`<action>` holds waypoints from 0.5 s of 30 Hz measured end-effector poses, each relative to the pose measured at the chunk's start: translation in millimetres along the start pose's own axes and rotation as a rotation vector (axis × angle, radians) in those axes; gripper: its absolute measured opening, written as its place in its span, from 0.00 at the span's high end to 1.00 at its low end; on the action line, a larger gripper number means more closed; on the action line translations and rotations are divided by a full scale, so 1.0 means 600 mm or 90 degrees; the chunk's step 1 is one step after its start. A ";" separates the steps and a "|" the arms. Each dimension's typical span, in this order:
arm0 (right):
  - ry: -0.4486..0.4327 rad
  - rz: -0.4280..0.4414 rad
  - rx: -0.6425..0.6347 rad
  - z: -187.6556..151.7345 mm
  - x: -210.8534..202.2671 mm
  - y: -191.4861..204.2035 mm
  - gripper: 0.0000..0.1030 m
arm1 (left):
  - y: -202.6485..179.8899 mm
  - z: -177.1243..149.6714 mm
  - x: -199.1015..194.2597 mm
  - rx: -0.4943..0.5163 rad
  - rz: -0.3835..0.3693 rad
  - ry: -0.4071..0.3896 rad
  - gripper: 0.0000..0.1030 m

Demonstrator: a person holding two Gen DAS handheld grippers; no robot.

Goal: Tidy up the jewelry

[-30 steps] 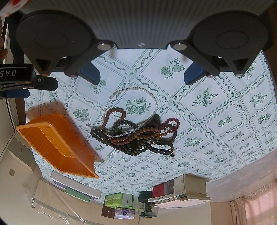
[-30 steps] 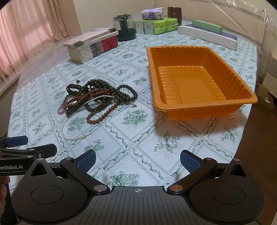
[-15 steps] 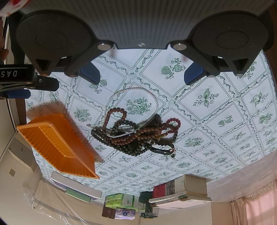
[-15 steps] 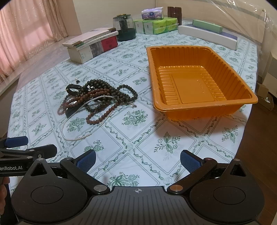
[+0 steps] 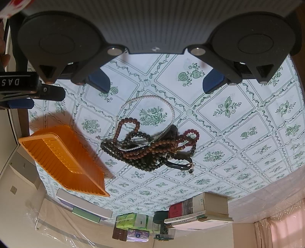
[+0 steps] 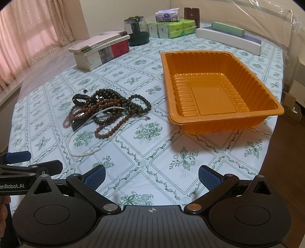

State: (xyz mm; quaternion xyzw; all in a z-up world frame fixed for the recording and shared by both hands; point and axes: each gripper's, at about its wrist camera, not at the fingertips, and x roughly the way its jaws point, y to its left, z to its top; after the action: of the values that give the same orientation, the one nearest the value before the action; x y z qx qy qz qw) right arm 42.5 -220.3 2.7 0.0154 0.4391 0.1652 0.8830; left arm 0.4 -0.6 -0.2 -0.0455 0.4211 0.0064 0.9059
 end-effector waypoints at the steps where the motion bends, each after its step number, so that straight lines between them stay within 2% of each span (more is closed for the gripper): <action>1: 0.000 0.000 0.000 0.000 0.000 0.000 0.00 | 0.000 0.000 0.000 -0.001 0.000 0.000 0.01; 15: 0.001 0.001 0.003 0.000 0.002 -0.001 0.00 | -0.002 0.001 0.002 -0.001 0.000 0.001 0.01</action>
State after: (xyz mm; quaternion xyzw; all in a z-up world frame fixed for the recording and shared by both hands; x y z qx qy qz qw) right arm 43.0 -220.4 1.7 0.0175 0.4400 0.1646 0.8826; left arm 1.8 -1.5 -0.6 -0.0464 0.4218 0.0067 0.9055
